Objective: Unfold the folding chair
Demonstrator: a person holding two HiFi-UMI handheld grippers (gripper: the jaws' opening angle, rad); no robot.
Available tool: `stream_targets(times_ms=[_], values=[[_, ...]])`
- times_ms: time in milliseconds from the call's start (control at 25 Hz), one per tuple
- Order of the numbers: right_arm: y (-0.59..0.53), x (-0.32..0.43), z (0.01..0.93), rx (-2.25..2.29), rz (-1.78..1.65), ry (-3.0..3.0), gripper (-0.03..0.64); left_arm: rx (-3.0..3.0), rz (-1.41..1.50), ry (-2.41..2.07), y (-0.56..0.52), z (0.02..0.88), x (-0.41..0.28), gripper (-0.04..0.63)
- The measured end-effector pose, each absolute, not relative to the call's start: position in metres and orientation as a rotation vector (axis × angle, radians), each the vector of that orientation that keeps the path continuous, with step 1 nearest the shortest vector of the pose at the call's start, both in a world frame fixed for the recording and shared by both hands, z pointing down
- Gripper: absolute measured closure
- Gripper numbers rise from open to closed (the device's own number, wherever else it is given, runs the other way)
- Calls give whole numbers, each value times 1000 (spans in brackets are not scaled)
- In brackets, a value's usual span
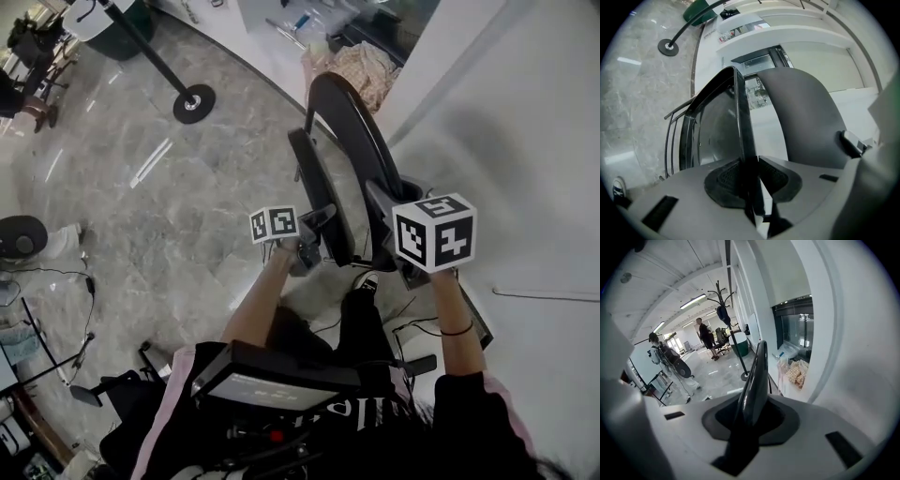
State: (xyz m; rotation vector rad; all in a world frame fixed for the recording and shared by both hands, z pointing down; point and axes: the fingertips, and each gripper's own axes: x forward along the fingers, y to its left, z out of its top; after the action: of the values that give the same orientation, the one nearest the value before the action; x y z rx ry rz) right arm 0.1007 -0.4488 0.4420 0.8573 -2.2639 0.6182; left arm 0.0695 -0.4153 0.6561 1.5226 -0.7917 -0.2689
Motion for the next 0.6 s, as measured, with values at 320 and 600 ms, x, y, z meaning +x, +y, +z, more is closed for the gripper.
stream_targets(times_ms=[320, 600], values=[[-374, -35, 453, 872, 608, -2253, 526, 1533, -237, -773, -342, 667, -69, 506], [-316, -130, 460, 805, 555, -2256, 512, 1511, -287, -808, -287, 676, -165, 505]])
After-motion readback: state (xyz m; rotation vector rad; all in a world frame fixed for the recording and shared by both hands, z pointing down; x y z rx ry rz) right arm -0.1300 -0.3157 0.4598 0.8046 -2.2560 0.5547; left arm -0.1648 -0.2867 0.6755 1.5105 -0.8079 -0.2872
